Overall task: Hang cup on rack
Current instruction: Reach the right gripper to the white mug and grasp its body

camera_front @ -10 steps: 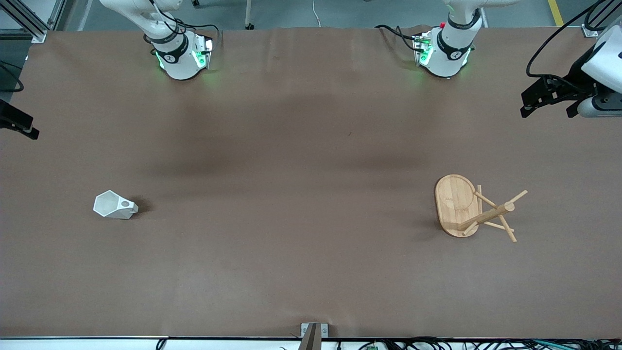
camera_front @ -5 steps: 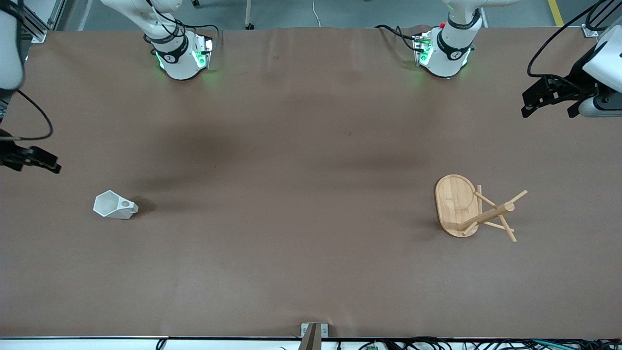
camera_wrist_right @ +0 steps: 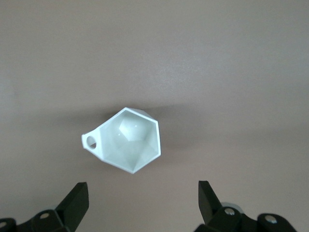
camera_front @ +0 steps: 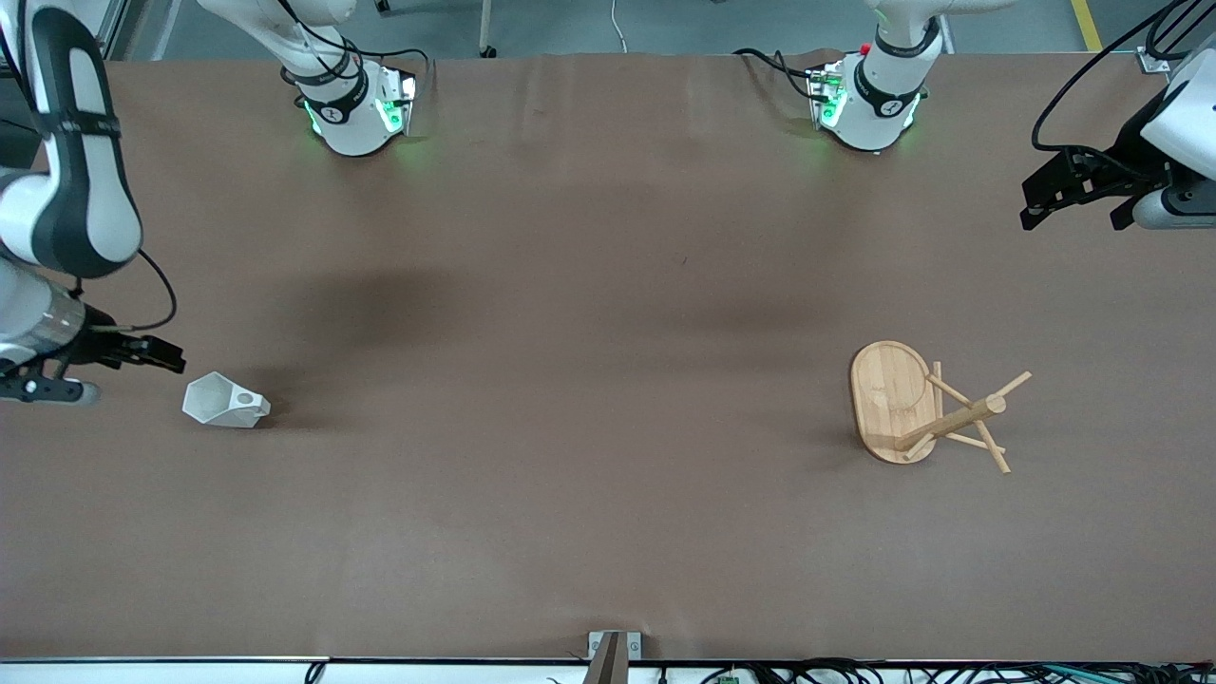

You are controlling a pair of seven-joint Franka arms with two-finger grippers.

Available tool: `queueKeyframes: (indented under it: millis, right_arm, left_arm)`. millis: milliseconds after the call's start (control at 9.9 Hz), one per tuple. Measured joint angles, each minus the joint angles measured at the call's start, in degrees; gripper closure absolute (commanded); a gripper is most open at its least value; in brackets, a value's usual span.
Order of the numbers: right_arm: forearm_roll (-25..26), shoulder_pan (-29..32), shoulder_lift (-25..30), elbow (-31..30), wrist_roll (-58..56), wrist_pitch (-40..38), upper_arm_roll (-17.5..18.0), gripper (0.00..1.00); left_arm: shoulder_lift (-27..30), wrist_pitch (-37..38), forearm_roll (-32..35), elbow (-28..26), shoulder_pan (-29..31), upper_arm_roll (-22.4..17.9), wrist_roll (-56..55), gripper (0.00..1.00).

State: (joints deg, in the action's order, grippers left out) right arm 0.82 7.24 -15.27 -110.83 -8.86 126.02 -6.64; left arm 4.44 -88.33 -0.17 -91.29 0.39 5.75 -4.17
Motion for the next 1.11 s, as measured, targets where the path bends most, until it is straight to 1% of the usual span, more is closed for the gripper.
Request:
queueKeyframes:
  millis: [202, 404, 505, 606, 707, 1010, 1111]
  right_arm:
    - [-0.01, 1.07, -3.54, -0.02, -1.15, 2.62, 0.01, 0.02]
    - [-1.12, 1.77, -6.19, 0.0, -1.92, 4.35, 0.03, 0.03]
    - [-2.42, 1.82, -7.25, 0.01, -2.16, 5.23, 0.05, 0.07]
    - [-3.21, 1.82, -8.18, 0.01, -3.04, 6.35, 0.09, 0.13]
    - [-4.03, 1.83, -9.04, 0.01, -3.99, 7.27, 0.09, 0.25]
    - [-5.61, 1.9, -10.49, 0.12, -6.79, 8.86, 0.09, 0.84]
    - [-5.71, 1.9, -10.74, 0.16, -7.62, 9.59, 0.09, 0.94]
  left_arm:
    - [0.0, 0.0, 0.0, 0.03, 0.01, -0.02, 0.0, 0.0]
    - [-0.21, -0.01, 0.0, 0.2, 0.01, -0.03, 0.0, 0.0]
    - [-0.44, -0.01, 0.0, 0.61, 0.02, -0.04, 0.0, 0.0]
    - [-0.61, -0.01, 0.0, 0.94, 0.08, -0.07, 0.0, 0.0]
    - [-0.75, 0.0, 0.0, 1.08, 0.35, -0.08, 0.0, 0.0]
    - [-1.46, -0.01, 0.0, 1.28, 0.98, -0.09, 0.08, 0.0]
    - [-1.65, -0.01, 0.0, 1.33, 0.98, -0.07, 0.08, 0.0]
